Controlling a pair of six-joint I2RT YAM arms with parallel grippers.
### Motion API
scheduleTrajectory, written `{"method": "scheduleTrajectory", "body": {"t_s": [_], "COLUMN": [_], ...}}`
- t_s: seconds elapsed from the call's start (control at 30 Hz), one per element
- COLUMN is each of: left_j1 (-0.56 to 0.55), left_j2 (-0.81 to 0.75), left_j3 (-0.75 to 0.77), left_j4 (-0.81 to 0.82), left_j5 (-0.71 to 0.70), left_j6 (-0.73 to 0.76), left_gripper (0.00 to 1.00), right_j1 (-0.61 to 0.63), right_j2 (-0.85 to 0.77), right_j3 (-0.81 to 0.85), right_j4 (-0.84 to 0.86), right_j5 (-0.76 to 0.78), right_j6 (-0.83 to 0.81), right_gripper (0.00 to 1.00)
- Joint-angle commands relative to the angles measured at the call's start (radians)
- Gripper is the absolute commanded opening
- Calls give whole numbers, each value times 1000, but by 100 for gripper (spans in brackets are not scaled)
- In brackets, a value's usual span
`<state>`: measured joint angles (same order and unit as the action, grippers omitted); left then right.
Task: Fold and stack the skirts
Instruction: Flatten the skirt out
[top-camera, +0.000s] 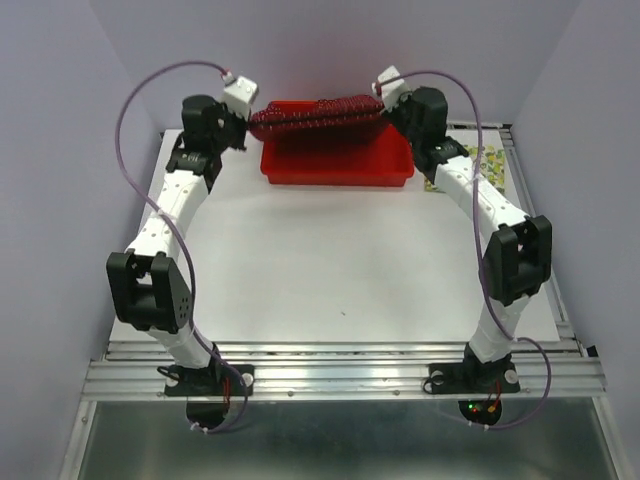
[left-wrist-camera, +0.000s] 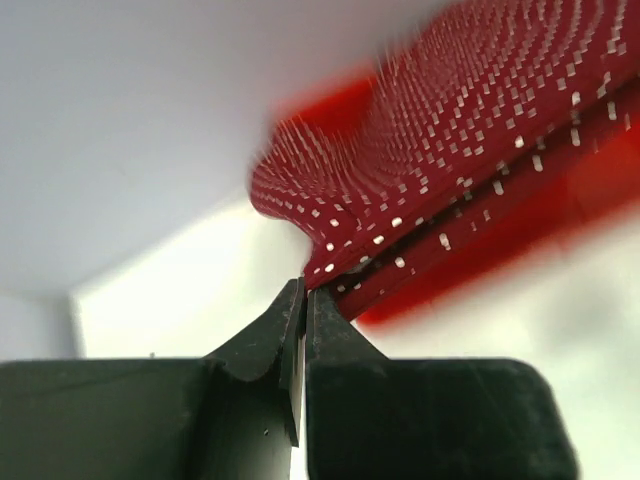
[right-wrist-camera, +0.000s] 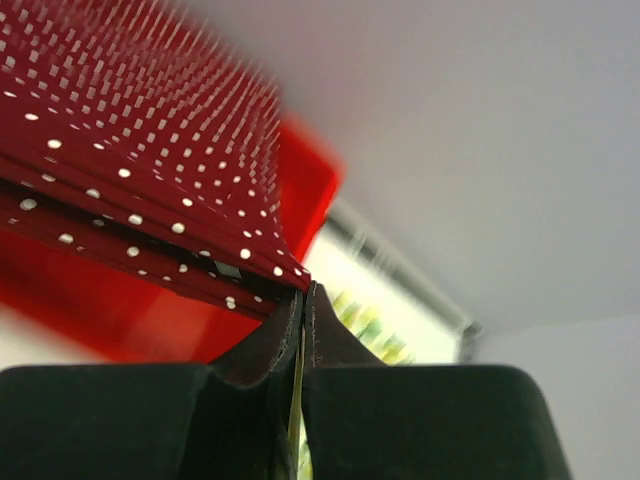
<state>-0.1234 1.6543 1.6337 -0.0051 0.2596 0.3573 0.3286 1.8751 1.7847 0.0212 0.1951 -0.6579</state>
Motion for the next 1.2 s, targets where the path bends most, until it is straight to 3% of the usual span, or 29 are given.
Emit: {"method": "scheduleTrajectory", "body": {"t_s": [0.0,0.07,0.2,0.33,0.5,0.67,0.87,1.0,1.03,1.07,1.17], "left_j1": [53,51,51,51,48,42,-22,-103,-120,-152,-174], "left_j2": [-273,-385,-409,-409,-474,-626,-787,-774,-745,-729,-706], "left_j3": [-320,-464,-543,-551,-540,-715,-929,-1050,-1067,-1089,-1071], "left_j4": [-32,-36,-120,-127,-272,-424,-478,-412,-411,-417,-499], "left_j5": [-69,-60,-83,-86,-7,38,3,-92,-103,-111,-79], "left_j6": [135,157,180,192,299,514,591,583,589,592,614], "left_gripper": [0,0,0,0,0,0,0,0,3,17,25], "right_j1": [-82,-82,-82,-82,-82,-82,6,104,124,142,182], "right_j2": [-219,-273,-312,-277,-329,-462,-542,-473,-452,-429,-384], "right_j3": [-214,-316,-409,-342,-300,-474,-701,-798,-811,-817,-828], "right_j4": [-58,-111,-191,-308,-516,-707,-785,-781,-782,-803,-848], "right_j5": [126,110,84,41,-43,-123,-117,-117,-117,-117,-137], "right_j6": [3,3,35,101,23,-81,-124,-118,-120,-118,-120], "right_gripper": [1,1,1,1,1,1,1,1,1,10,15]}}
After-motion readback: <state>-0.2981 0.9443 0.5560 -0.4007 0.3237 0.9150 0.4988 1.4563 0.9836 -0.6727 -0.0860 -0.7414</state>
